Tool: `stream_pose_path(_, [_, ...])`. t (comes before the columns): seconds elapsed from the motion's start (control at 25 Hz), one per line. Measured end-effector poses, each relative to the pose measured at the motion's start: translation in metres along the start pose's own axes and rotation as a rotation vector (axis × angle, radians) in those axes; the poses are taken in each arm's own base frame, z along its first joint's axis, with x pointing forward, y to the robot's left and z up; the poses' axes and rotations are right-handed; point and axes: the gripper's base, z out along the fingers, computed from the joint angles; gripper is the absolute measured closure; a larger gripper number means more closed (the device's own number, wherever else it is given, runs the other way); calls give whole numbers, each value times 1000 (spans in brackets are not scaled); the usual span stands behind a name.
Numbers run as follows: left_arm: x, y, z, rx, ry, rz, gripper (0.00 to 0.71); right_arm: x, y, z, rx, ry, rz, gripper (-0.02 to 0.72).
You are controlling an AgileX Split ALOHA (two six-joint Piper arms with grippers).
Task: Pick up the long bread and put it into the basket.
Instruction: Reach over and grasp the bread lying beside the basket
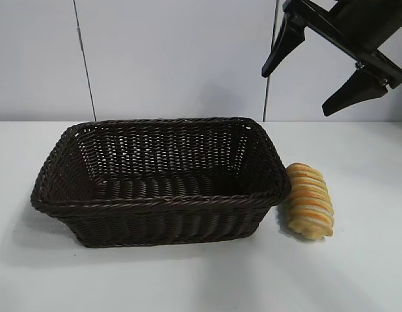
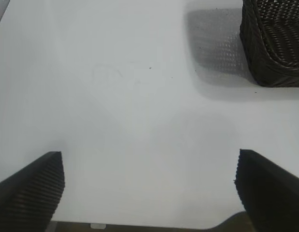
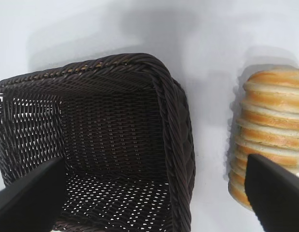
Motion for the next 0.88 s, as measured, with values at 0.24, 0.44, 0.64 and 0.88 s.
stream_pose_path(0.24, [6,0,-7,-4,-65,1,16,0,-1,0,9,0,-8,8])
stream_pose_path(0.44, [12,-1,-16,-8,-140,2,16,-1,-3,0,32,-14,-30,8])
stream_pose_path(0.64, [15,-1,-9,-8,-122,3,16,-1,-8,0,94,-5,-88,8])
stream_pose_path(0.88, [16,-1,-8,-10,-120,4,16,2,-19,-2,208,46,-178,8])
